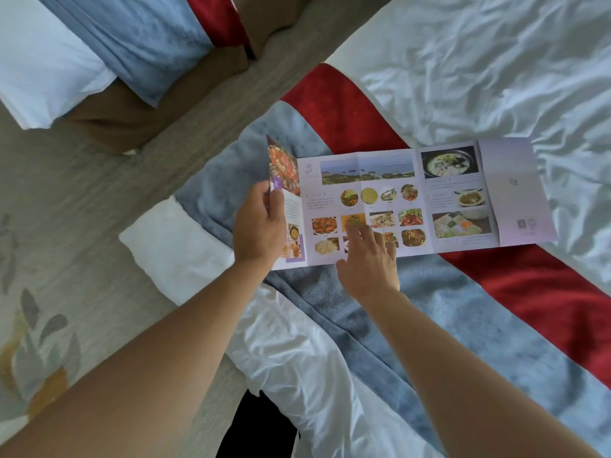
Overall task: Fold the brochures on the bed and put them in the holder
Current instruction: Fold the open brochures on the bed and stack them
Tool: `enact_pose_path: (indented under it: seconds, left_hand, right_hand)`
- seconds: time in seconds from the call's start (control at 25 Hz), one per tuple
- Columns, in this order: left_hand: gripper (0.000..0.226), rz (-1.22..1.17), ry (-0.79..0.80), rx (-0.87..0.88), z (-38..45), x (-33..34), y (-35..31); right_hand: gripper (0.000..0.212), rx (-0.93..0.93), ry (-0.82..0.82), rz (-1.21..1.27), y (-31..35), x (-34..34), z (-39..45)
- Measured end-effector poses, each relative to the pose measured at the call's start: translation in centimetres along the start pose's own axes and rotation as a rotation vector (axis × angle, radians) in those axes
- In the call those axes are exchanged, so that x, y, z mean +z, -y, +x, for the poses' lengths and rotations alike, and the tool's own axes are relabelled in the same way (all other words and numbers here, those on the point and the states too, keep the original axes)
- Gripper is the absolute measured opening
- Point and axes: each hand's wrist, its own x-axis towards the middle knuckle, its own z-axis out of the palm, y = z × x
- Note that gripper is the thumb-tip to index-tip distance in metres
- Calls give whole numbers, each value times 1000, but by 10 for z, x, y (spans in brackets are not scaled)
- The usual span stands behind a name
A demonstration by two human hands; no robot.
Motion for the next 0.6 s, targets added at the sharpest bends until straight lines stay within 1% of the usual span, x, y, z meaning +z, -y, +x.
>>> enact_pose_path:
  seconds: [0.12, 0.16, 0.28, 0.36, 0.52, 0.6]
  left_hand:
    - [37, -4, 75, 41, -5, 22, -13]
    - [36, -4, 103, 30, -5, 32, -14]
    - [20, 26, 223, -25, 2, 56, -7]
    - [23, 109, 266, -51, 7, 68, -6]
    - [32, 222, 239, -122, 14, 82, -3]
    - [43, 272, 233, -169, 15, 95, -8]
  right_hand:
    - [65, 45, -37, 23, -17, -8, 3]
    - [64, 60, -54, 33, -25, -10, 5]
    - [62, 113, -93, 84, -50, -13, 8]
    - [65, 168, -85, 94, -66, -14, 12]
    - [73, 276, -85, 87, -88, -15, 14]
    - [75, 355, -89, 93, -105, -19, 17]
